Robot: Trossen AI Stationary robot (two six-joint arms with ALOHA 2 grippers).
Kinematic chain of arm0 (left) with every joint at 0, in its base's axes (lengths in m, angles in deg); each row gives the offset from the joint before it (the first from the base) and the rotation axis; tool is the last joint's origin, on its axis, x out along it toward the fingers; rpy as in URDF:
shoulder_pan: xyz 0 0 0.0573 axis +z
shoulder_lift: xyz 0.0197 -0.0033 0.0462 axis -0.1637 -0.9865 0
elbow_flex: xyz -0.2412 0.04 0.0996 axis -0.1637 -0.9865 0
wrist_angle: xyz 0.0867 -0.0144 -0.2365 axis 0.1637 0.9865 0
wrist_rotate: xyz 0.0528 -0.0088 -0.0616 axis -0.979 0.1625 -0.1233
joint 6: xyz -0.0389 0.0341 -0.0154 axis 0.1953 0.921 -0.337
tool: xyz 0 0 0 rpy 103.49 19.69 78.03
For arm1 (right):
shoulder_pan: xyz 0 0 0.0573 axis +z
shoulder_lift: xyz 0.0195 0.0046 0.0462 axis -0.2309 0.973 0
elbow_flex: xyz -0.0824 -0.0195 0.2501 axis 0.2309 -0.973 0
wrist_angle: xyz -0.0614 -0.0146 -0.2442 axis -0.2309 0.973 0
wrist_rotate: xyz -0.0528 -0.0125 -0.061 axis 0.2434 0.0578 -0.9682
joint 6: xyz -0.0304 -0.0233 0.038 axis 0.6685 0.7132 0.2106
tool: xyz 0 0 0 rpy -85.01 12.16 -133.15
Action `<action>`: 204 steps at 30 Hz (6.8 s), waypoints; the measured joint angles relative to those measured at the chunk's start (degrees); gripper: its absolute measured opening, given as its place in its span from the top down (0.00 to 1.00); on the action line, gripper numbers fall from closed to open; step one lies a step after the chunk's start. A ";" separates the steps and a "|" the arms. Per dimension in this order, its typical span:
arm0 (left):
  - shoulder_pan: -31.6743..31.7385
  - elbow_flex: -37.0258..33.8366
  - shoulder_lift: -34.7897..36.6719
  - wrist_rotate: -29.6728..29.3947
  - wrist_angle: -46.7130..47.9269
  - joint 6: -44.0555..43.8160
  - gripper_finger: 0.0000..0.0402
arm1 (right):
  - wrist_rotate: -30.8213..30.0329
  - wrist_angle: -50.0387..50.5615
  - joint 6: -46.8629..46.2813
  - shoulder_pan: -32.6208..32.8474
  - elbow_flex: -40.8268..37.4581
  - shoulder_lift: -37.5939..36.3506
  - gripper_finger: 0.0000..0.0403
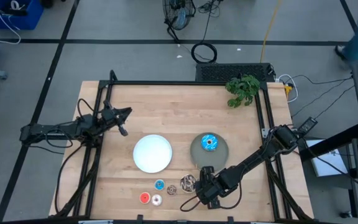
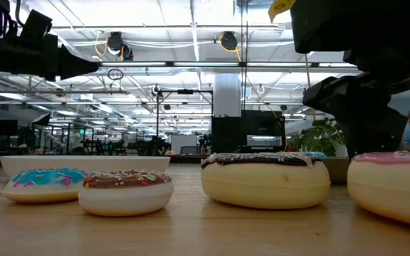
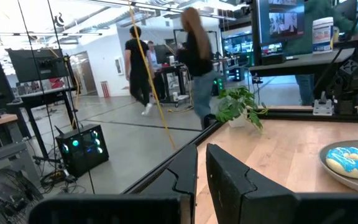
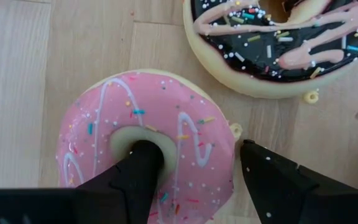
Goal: Pick & Place donuts
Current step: Put the large pink donut on the gray plate, then put the large black donut on the gray plate
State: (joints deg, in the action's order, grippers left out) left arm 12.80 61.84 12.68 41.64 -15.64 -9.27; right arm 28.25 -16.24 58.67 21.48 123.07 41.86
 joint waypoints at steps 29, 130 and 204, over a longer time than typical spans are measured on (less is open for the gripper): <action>0.00 0.00 0.00 0.07 0.02 -0.39 0.90 | 3.48 3.78 -4.29 -0.66 -0.23 -1.78 0.98; 0.02 0.00 0.02 -0.13 0.80 0.55 0.90 | 7.95 -0.69 -2.12 -26.12 -30.62 -27.41 0.97; 0.02 -0.02 0.00 -0.09 1.03 1.11 0.90 | 13.44 8.30 5.44 -28.24 -17.33 -28.82 0.30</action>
State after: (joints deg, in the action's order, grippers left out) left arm 12.82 61.82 12.68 41.55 -14.61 -8.15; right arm 41.70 -7.94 64.11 -6.76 105.74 13.05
